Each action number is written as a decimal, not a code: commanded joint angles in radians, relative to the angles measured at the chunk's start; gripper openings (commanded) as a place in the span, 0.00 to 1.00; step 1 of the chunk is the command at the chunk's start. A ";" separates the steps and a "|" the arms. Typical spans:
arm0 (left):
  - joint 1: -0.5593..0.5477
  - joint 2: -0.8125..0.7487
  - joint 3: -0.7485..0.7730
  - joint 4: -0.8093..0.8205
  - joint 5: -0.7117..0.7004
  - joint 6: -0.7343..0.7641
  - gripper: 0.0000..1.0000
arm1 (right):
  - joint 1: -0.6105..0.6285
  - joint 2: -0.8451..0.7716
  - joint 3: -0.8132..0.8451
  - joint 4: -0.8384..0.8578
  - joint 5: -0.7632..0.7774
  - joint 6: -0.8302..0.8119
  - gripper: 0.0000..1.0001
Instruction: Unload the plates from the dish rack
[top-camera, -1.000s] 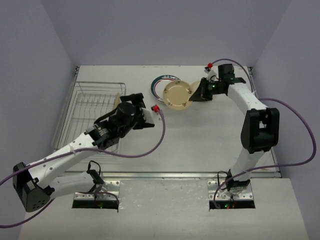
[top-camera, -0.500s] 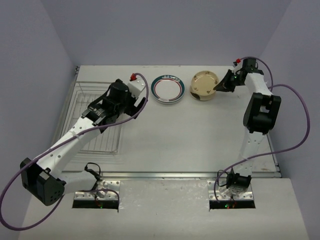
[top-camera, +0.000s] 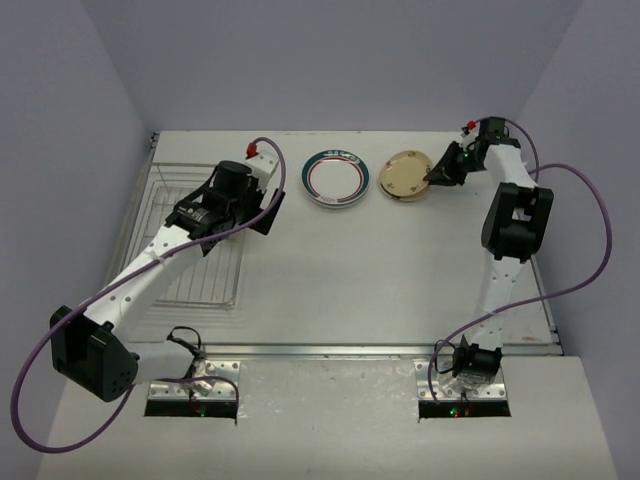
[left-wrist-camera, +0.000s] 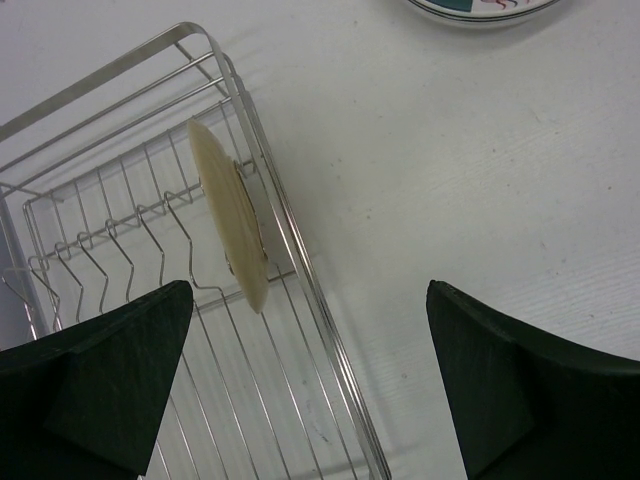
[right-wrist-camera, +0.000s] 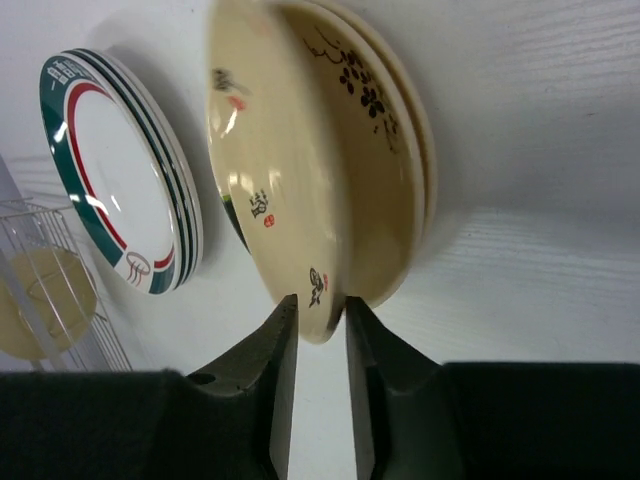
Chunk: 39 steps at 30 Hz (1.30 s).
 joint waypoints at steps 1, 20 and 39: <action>0.052 0.017 0.027 0.017 0.035 -0.051 1.00 | 0.003 -0.035 0.031 -0.003 -0.001 0.010 0.43; 0.281 0.085 0.084 -0.021 0.363 -0.091 0.49 | 0.028 -0.416 -0.128 0.044 0.131 -0.144 0.99; 0.377 0.282 0.142 -0.008 0.443 -0.120 0.36 | 0.127 -0.681 -0.360 0.162 0.079 -0.242 0.99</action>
